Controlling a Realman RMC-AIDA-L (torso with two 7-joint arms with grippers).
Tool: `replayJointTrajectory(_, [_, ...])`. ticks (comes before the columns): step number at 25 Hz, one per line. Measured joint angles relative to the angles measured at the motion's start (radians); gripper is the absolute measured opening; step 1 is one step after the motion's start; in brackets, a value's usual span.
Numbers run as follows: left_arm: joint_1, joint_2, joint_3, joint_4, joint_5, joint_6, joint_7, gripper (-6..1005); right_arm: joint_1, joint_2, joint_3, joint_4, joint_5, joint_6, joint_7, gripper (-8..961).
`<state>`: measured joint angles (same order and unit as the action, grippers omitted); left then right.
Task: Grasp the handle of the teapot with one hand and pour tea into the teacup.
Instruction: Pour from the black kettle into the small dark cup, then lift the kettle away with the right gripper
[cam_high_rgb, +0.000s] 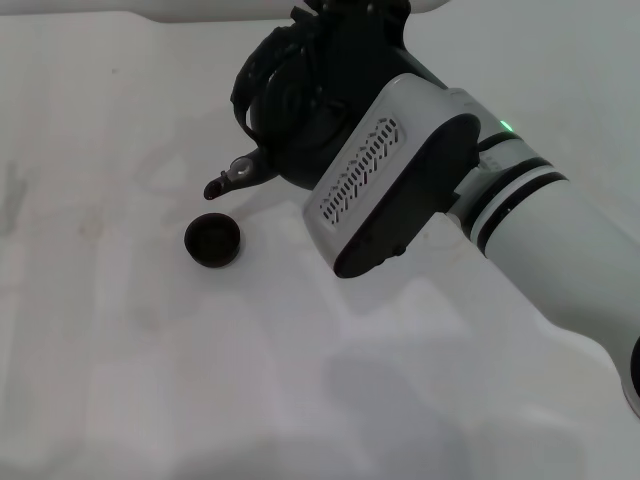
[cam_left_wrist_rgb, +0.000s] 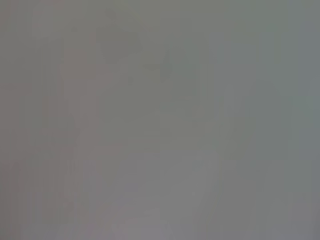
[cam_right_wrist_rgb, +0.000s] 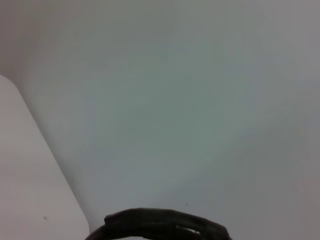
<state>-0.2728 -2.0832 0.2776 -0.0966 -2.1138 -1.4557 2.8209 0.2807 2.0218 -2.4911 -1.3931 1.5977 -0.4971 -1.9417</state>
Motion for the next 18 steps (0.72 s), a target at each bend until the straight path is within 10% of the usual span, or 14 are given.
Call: replayJointTrajectory(18, [-0.002, 0.0, 0.0, 0.0, -0.003, 0.002, 0.0, 890, -0.005, 0.0, -0.005, 0.0, -0.024, 0.0, 0.005, 98])
